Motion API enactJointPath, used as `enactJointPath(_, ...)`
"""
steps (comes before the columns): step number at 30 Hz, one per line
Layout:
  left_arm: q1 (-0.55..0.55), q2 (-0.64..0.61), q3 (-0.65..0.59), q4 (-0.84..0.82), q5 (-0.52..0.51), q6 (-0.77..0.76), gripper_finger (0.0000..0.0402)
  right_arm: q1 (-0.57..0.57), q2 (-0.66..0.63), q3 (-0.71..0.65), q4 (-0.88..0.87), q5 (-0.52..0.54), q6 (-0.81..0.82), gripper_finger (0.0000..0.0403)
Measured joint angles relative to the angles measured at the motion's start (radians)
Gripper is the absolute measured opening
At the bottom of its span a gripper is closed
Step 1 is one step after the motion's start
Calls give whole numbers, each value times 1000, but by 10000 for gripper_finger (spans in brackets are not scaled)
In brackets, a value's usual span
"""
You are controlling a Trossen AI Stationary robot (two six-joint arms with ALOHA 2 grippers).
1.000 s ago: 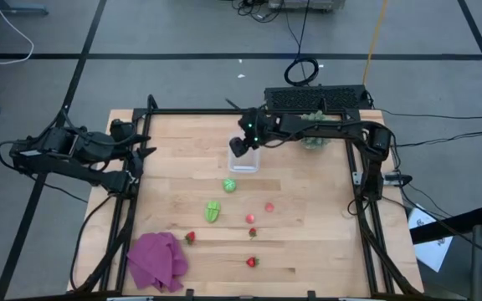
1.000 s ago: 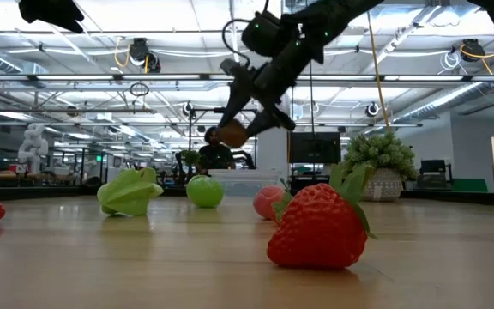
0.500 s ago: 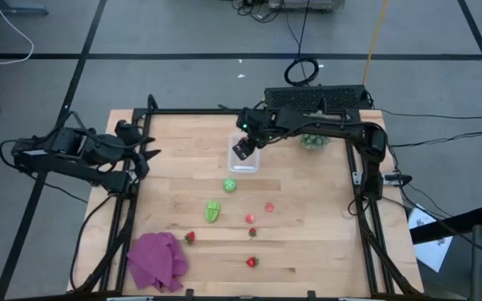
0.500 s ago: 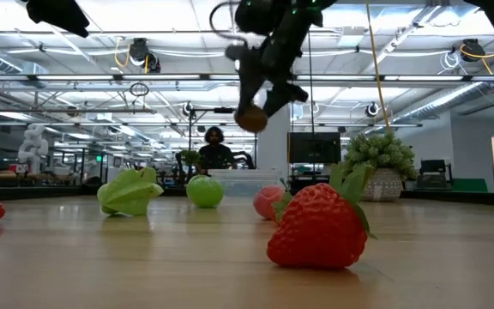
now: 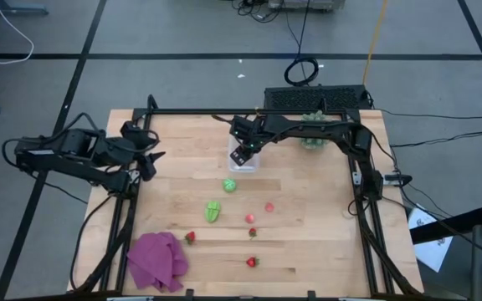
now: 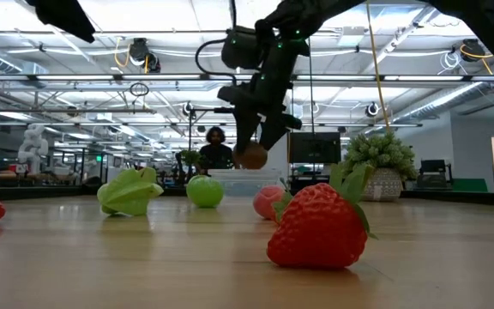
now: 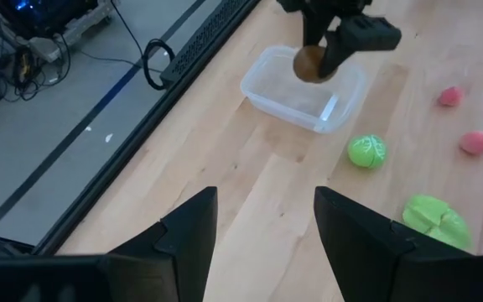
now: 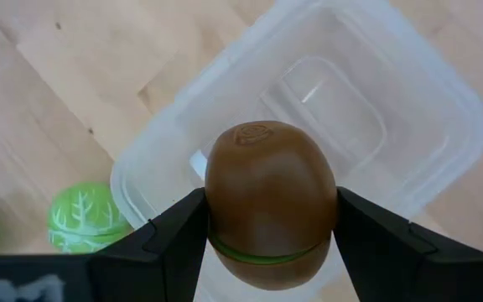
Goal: Pick and placing Produce into tupperware
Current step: Put the kiwi into the transparent bin
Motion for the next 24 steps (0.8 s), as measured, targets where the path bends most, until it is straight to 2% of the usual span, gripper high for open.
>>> enactJointPath(7,0,11,0,-1,0,1,205,1,28,2,72,-81,-45,224)
enactJointPath(24,0,11,0,-4,0,1,205,-29,56,-3,52,-50,-81,224)
